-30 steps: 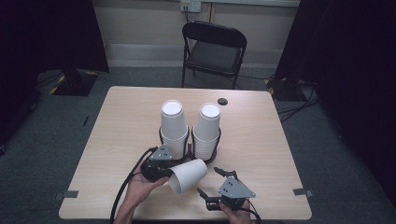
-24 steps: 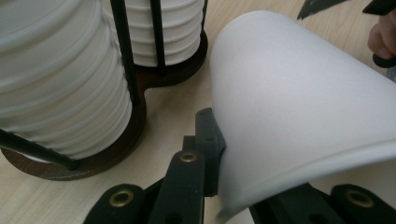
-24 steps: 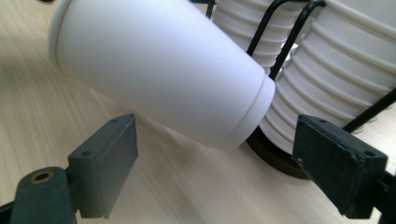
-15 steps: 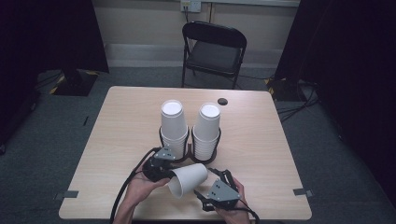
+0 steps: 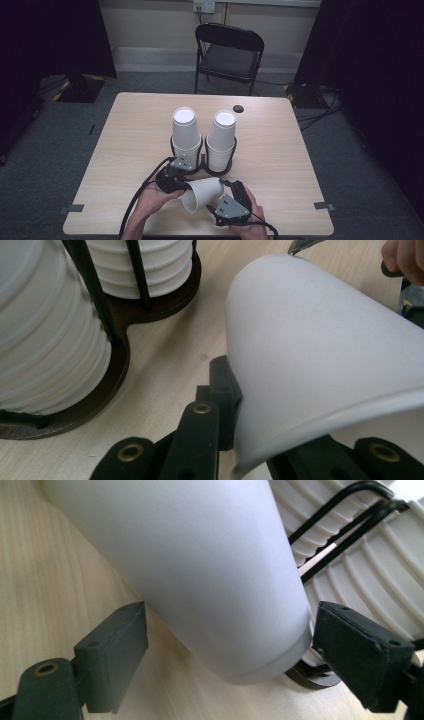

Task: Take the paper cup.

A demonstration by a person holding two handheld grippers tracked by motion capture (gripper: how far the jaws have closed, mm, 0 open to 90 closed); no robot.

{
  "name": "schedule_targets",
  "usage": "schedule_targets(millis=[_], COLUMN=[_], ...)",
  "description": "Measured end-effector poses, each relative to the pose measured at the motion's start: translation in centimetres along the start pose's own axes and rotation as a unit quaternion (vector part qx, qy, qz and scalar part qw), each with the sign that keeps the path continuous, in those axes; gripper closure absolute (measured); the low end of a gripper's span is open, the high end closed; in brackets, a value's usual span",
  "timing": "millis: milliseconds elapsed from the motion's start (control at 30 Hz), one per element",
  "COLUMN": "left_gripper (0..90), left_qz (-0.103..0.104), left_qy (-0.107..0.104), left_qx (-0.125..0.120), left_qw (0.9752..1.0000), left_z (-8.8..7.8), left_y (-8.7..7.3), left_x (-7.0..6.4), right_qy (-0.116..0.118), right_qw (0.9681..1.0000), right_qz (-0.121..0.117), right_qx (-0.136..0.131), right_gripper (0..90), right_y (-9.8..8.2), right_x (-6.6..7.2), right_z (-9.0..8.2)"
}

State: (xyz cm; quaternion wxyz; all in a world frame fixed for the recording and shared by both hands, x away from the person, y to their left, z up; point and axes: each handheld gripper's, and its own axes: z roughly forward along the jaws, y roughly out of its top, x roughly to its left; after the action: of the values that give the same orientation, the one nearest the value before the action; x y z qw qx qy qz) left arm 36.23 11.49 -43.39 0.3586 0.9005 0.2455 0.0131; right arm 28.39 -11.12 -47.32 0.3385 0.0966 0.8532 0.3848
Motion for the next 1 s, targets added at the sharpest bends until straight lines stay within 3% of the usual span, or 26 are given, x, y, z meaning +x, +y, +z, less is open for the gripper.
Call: schedule_targets(millis=[233, 433, 467, 667, 700, 1000], left_gripper=[86.2, 86.2, 86.2, 86.2, 86.3, 86.3], left_qz=[0.003, 0.009, 0.009, 0.012, 0.017, 0.02], left_qy=[-0.008, -0.022, -0.022, -0.023, -0.022, -0.023], left_qx=[0.018, 0.028, 0.028, 0.032, 0.027, 0.028], left_qw=[0.9998, 0.9993, 0.9993, 0.9991, 0.9993, 0.9992], left_z=[0.0, 0.2, 0.4, 0.2, 0.2, 0.3], left_y=[0.9, 1.2, 1.3, 1.6, 1.8, 2.0], left_x=[0.0, -0.1, -0.2, -0.2, -0.3, -0.5], right_qy=[0.004, -0.005, -0.006, -0.01, -0.021, -0.028], right_qw=[0.9998, 0.9985, 0.9976, 0.9961, 0.9942, 0.9903], right_qz=[-0.009, -0.047, -0.064, -0.083, -0.103, -0.136], right_qx=[0.019, 0.025, 0.028, 0.026, 0.022, 0.004], right_gripper=[11.1, 11.5, 12.5, 13.0, 13.2, 12.6], right_y=[1.0, 1.4, 1.5, 2.0, 2.3, 3.3], right_x=[0.3, 0.9, 1.0, 1.2, 1.4, 2.0], right_z=[0.5, 1.1, 1.2, 1.5, 1.6, 2.3])
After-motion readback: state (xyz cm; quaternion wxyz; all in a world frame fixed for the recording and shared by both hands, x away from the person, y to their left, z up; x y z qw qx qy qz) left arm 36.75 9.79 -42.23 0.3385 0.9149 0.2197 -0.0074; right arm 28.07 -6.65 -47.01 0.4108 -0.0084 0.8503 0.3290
